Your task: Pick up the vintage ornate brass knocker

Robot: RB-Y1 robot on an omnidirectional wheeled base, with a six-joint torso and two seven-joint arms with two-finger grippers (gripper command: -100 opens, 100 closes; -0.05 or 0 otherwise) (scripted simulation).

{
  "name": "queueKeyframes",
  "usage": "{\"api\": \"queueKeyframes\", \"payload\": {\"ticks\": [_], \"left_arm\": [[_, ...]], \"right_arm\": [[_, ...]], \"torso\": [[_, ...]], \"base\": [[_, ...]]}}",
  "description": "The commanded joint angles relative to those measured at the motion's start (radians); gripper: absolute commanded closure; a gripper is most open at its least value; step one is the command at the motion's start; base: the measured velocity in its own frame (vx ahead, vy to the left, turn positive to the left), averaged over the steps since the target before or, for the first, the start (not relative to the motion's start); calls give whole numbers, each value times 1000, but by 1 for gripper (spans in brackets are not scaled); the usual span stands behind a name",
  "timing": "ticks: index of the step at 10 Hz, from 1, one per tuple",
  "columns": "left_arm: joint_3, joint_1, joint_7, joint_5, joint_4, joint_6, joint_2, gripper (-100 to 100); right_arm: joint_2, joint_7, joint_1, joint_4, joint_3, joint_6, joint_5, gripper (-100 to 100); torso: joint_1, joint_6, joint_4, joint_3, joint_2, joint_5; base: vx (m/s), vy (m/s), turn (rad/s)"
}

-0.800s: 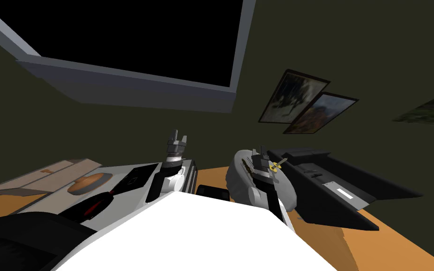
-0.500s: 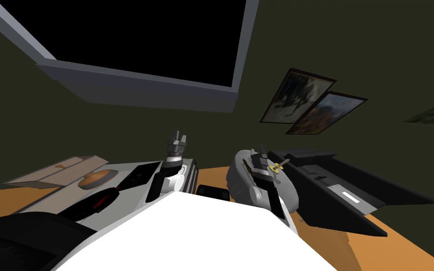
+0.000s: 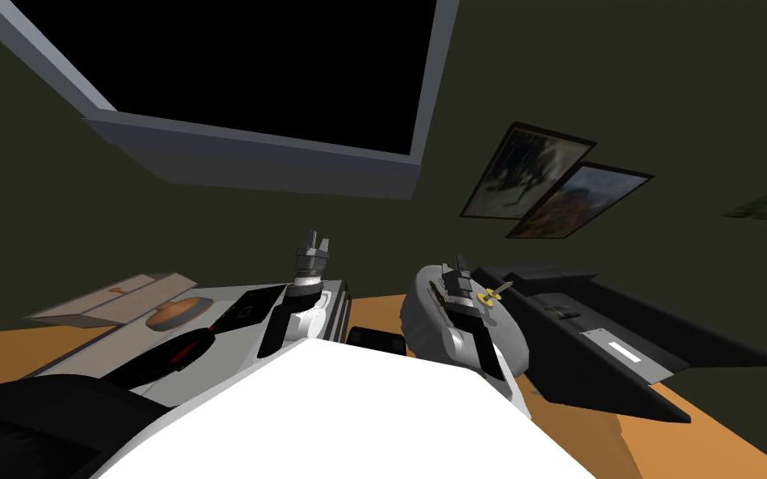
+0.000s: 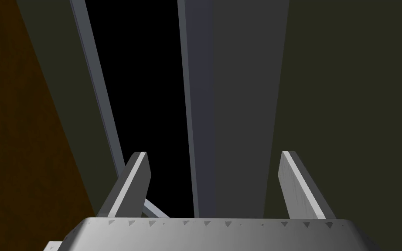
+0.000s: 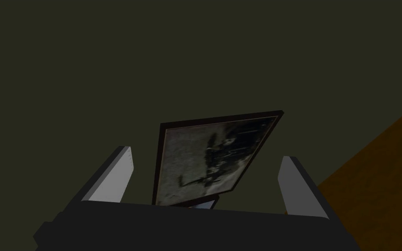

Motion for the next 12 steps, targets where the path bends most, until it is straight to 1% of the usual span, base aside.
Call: {"api": "queueKeyframes", "payload": {"ticks": [1, 5, 6, 9, 11, 12], "left_arm": [[0, 0, 0, 0, 0, 0, 0, 0], [0, 0, 0, 0, 0, 0, 0, 0], [0, 0, 0, 0, 0, 0, 0, 0], [0, 0, 0, 0, 0, 0, 0, 0], [0, 0, 0, 0, 0, 0, 0, 0], [0, 0, 0, 0, 0, 0, 0, 0]], "right_arm": [[0, 0, 0, 0, 0, 0, 0, -100], [0, 0, 0, 0, 0, 0, 0, -100], [-27, -7, -12, 27, -26, 40, -17, -100], [-71, -20, -32, 77, -75, 110, -48, -100], [-107, -34, -49, 126, -117, 181, -75, -100], [-107, -34, -49, 126, -117, 182, -75, -100]], "torso": [[0, 0, 0, 0, 0, 0], [0, 0, 0, 0, 1, 0], [0, 0, 0, 0, 0, 0], [-1, 0, 0, -1, -2, 0], [-1, 0, 0, -1, -2, 0], [-1, 0, 0, -1, -2, 0]], "base": [[-3, 0, -11], [-1, 0, 9], [15, -2, 51], [21, -2, 69], [23, -2, 74], [11, -1, 37]]}}
